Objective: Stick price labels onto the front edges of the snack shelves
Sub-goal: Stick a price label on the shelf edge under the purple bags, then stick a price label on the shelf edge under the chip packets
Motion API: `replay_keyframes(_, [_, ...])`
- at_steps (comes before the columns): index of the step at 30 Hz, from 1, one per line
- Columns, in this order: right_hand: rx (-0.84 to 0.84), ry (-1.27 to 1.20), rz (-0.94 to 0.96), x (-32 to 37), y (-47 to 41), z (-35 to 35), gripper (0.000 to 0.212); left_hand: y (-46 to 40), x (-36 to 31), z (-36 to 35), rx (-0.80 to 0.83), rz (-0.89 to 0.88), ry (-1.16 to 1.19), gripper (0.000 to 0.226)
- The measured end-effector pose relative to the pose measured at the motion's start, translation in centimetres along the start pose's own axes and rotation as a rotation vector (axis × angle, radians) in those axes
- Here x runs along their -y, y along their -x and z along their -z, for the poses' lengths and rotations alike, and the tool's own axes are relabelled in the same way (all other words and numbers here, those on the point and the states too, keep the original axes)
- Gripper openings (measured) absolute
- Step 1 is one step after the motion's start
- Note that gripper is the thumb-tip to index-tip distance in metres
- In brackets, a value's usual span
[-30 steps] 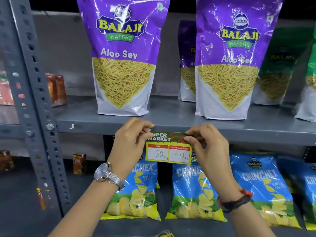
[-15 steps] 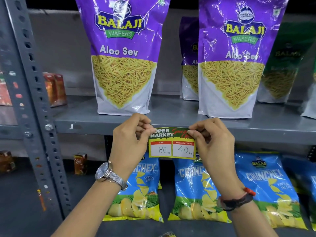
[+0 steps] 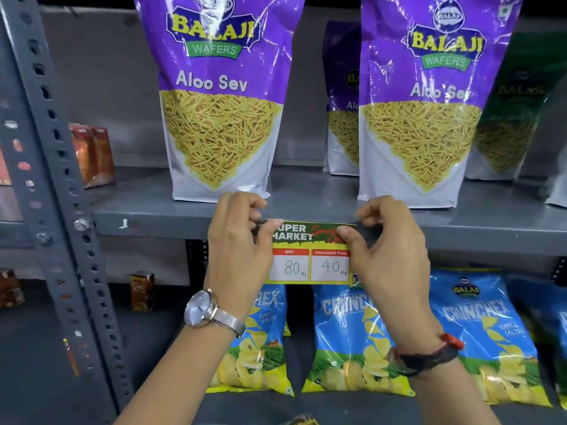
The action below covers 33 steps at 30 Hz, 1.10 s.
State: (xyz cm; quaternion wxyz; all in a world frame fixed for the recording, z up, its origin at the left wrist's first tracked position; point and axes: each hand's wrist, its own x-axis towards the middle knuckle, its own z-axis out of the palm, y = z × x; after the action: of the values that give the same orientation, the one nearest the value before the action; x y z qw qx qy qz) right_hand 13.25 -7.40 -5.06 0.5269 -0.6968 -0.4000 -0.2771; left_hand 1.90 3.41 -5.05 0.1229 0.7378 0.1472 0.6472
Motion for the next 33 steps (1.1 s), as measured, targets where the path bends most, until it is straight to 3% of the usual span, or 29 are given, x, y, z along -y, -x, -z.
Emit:
replay_keyframes(3, [0.027, -0.066, 0.023, -0.3, -0.3, 0.1, 0.03, -0.3, 0.2, 0.2, 0.003, 0.009, 0.013, 0.031])
replay_keyframes(6, [-0.099, -0.177, 0.15, -1.0, 1.7, 0.0, 0.02, 1.5, 0.9, 0.8, -0.096, -0.01, 0.036, 0.025])
replay_keyframes(8, [-0.093, -0.184, 0.222, -2.4, 5.2, -0.8, 0.012, 4.6, 2.1, 1.3, -0.148, -0.007, 0.037, 0.015])
replay_keyframes(11, [0.277, -0.051, 0.228, -5.9, 12.0, -2.9, 0.005, 12.0, 4.9, 1.6, -0.016, 0.078, 0.002, 0.006])
replay_keyframes(14, [0.778, 0.219, 0.232, -9.5, 17.6, -5.1, 0.022, 19.7, 7.9, 1.4, 0.305, 0.246, -0.06, 0.018])
replay_keyframes(16, [0.969, 0.374, 0.263, -10.8, 20.1, -6.3, 0.031, 23.7, 9.6, 1.1, 0.535, 0.309, -0.124, 0.013])
replay_keyframes(20, [0.913, 0.501, 0.318, -11.6, 22.1, -7.8, 0.031, 28.4, 11.5, 0.3, 0.832, 0.367, -0.13, 0.031])
replay_keyframes(22, [0.825, 0.477, 0.338, -11.8, 22.8, -7.7, 0.019, 29.5, 11.8, -0.2, 0.818, 0.361, -0.121, 0.035])
replay_keyframes(26, [0.729, 0.416, 0.284, -11.4, 25.6, -7.1, 0.031, 30.4, 11.9, -0.9, 0.67, 0.308, -0.064, 0.016])
replay_keyframes(30, [0.655, 0.277, 0.106, -11.7, 27.3, -6.7, 0.03, 30.7, 11.8, -0.5, 0.655, 0.287, -0.008, 0.019])
replay_keyframes(33, [0.675, 0.036, -0.172, -12.8, 28.4, -6.5, 0.037, 31.1, 11.6, -0.2, 0.698, 0.342, 0.047, 0.015])
